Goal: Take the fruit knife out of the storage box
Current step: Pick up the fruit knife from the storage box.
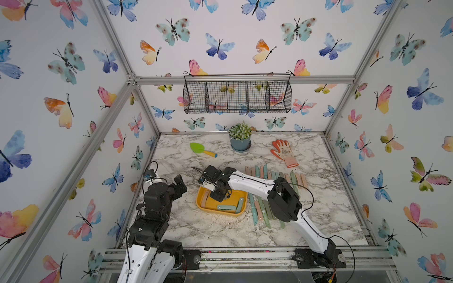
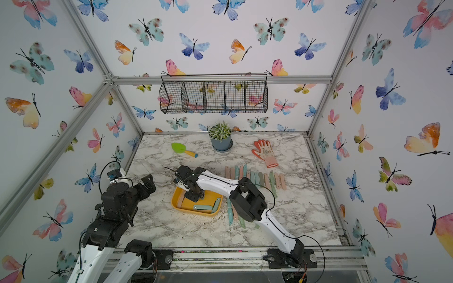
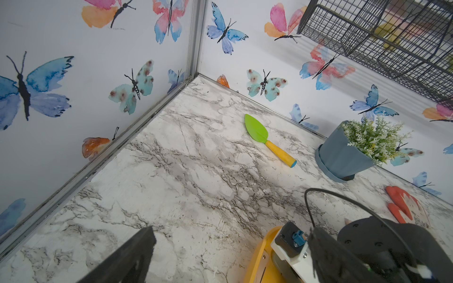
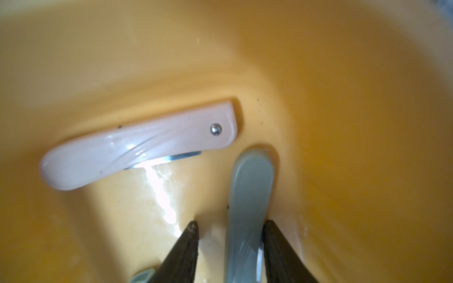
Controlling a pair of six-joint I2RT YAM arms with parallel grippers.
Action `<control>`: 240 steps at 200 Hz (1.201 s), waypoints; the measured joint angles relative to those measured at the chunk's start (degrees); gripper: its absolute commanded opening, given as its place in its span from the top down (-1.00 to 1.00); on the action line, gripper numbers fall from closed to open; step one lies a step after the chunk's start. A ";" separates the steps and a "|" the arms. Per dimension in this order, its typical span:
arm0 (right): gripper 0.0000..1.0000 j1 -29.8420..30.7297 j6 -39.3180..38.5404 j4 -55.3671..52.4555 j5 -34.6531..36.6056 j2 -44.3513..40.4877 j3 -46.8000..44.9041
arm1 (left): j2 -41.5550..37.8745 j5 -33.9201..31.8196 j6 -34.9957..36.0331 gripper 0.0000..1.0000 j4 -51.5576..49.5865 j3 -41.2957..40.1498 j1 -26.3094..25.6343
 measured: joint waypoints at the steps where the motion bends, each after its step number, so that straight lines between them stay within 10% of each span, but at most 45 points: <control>1: 0.25 0.00 0.04 -0.09 0.04 0.00 0.04 | 0.00 0.00 0.00 -0.97 0.00 0.00 0.00; 160: 0.50 0.22 2.08 -1.75 3.54 -1.73 0.28 | 0.00 -0.02 0.00 -0.97 0.00 0.00 0.00; 240: 0.48 -1.86 11.10 -0.94 6.75 -22.01 -12.94 | -0.24 3.58 1.44 -0.97 0.13 0.00 0.00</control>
